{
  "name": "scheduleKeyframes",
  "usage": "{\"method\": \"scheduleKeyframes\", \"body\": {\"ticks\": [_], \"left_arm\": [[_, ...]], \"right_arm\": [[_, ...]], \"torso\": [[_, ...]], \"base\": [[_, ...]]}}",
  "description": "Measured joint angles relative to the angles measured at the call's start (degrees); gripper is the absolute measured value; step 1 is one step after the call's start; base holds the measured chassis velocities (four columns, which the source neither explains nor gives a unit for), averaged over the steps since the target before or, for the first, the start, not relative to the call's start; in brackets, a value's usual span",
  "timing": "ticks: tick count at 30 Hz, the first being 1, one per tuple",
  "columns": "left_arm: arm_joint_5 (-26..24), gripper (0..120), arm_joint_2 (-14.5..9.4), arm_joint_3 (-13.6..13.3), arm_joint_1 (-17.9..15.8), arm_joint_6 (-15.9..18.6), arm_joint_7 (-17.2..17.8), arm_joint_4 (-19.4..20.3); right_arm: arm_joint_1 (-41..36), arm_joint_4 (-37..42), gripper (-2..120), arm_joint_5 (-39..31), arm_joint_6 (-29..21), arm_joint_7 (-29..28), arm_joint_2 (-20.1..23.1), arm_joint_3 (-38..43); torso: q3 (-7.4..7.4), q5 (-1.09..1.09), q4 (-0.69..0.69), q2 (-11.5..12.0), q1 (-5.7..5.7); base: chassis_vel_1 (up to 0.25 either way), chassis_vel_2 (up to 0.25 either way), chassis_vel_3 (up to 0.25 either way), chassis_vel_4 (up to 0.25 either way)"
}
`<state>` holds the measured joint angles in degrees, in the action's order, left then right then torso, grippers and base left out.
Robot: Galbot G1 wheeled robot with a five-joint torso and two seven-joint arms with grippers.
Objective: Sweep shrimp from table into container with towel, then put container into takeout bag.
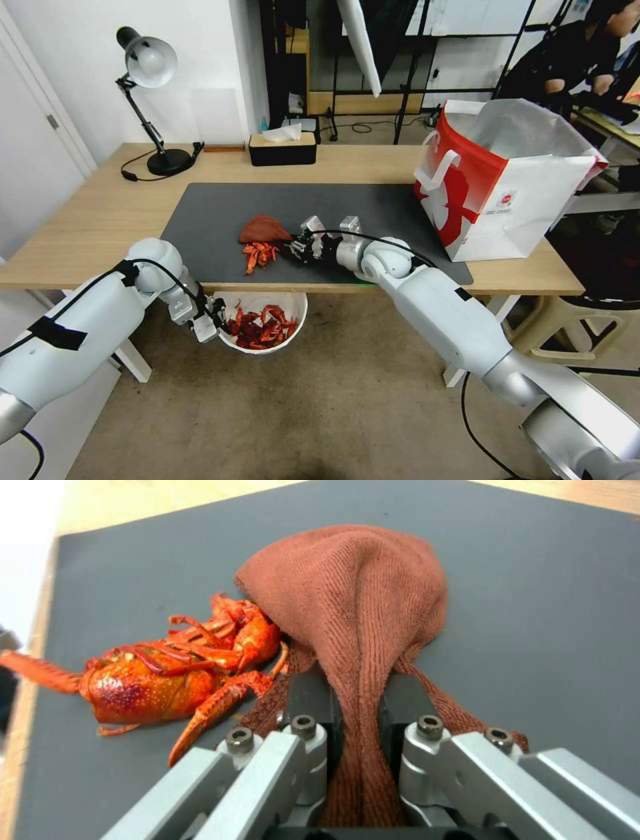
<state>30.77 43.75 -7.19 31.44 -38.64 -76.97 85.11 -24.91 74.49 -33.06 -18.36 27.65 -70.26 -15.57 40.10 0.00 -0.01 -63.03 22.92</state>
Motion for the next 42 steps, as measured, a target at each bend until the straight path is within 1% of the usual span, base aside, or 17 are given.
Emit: {"method": "scheduleKeyframes", "body": {"ticks": [9, 13, 18, 20, 24, 26, 29, 42], "left_arm": [[0.01, 0, -0.75, 0.69, 0.25, -0.32, 0.27, 0.24], [0.00, 0, -1.77, 1.60, 1.33, -0.36, 0.39, 0.95], [-0.02, 0, -2.38, 2.34, 2.13, -0.36, 0.52, 1.46], [-0.03, 0, -2.96, 3.36, 3.25, -0.34, 0.57, 2.08], [-0.04, 0, -3.37, 4.14, 4.05, -0.27, 0.60, 2.55], [-0.05, 0, -3.84, 4.97, 4.99, -0.17, 0.64, 3.00], [-0.05, 0, -4.08, 5.34, 5.36, -0.14, 0.65, 3.08], [-0.09, 0, -4.27, 5.48, 5.57, 0.01, 0.80, 3.30]], "right_arm": [[0.29, 0.54, 7, -0.98, 0.22, 3.05, 0.76, -1.11], [0.59, 0.54, 7, -1.18, 0.25, 5.17, 0.87, -1.51], [0.65, 0.74, 7, -1.53, 0.35, 6.46, 1.01, -2.01], [0.75, 1.24, 7, -1.69, 0.36, 7.45, 1.07, -2.65], [0.78, 1.60, 7, -1.76, 0.35, 7.98, 1.13, -3.10], [0.73, 2.12, 7, -1.90, 0.33, 8.52, 1.41, -3.46], [0.34, 2.80, 7, -2.11, 0.28, 8.75, 1.67, -3.53], [-4.33, 8.64, 7, -3.62, 0.13, 7.71, 3.77, -3.18]], "torso": [[0.01, 0.00, 0.00, 0.00, 0.00], [0.01, -0.01, 0.01, 0.00, 0.00], [0.01, -0.01, 0.01, 0.00, 0.00], [0.01, -0.01, 0.01, 0.00, 0.00], [0.01, -0.01, 0.02, 0.00, 0.00], [0.01, -0.01, 0.01, 0.00, 0.00], [0.01, -0.01, 0.01, 0.00, 0.00], [0.00, 0.00, 0.00, 0.00, 0.00]], "base": [[0.000, 0.000, 0.000, 0.000], [0.000, 0.000, 0.000, 0.000], [0.000, 0.000, 0.000, 0.000], [0.000, 0.000, 0.000, 0.000], [0.000, 0.000, 0.000, 0.000], [0.000, 0.000, 0.000, 0.000], [0.000, 0.000, 0.000, 0.000], [0.000, 0.000, 0.000, 0.000]]}}
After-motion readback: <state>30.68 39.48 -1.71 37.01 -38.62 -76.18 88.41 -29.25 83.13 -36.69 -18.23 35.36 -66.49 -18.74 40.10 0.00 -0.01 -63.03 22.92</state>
